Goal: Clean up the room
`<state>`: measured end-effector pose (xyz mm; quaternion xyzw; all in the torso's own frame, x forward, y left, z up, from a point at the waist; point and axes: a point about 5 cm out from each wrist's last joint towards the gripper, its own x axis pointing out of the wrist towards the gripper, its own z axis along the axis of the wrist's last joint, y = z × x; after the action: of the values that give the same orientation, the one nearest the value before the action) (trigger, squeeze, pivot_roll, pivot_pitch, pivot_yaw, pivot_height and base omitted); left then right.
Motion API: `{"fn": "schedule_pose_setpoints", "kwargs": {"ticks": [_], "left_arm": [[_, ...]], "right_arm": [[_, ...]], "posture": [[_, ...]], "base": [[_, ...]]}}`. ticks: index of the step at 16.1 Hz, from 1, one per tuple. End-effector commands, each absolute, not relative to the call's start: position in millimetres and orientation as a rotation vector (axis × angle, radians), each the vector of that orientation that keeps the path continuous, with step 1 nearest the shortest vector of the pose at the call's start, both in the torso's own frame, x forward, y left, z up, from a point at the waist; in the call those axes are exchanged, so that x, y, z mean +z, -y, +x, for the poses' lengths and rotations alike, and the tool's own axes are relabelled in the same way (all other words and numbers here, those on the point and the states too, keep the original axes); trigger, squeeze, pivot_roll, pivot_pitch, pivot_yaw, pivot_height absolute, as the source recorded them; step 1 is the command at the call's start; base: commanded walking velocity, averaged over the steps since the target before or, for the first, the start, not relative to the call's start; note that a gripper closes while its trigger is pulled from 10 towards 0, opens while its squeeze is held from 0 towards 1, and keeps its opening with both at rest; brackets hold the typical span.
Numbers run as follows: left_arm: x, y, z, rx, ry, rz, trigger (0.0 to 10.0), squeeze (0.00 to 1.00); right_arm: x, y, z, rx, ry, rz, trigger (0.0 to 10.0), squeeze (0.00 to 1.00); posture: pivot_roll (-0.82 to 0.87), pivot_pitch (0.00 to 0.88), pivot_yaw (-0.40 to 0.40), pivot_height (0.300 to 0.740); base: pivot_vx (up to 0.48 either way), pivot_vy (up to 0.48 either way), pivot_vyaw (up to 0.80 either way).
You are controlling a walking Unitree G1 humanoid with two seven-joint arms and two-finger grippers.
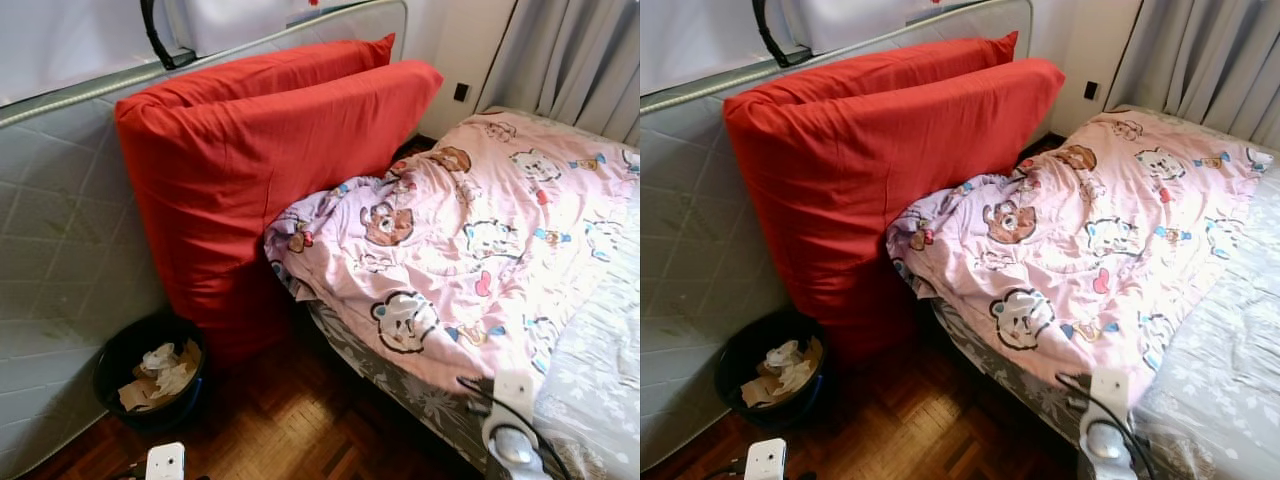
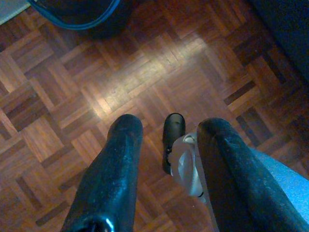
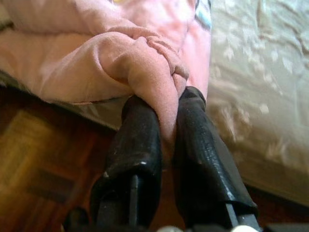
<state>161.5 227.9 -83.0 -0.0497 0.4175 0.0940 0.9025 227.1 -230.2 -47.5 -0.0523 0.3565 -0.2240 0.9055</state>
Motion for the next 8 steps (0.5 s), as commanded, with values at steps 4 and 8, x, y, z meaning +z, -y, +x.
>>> {"fn": "schedule_pose_setpoints", "kwargs": {"ticks": [4,8], "left_arm": [[-84.4,-229.1,157.7,0.180,-0.880,-0.093,10.0,0.00],[-84.3,-229.3,157.9,0.179,-0.881,-0.093,10.0,0.00]], "right_arm": [[-58.8,230.2,211.2,-0.449,-0.812,-0.096,10.0,0.00],[-64.3,223.9,205.9,-0.396,-0.842,-0.061,10.0,0.00]], "posture": [[0.10,0.047,-0.015,0.740],[0.10,0.047,-0.014,0.740]], "base": [[0.000,0.000,0.00],[0.000,0.000,0.00]]}}
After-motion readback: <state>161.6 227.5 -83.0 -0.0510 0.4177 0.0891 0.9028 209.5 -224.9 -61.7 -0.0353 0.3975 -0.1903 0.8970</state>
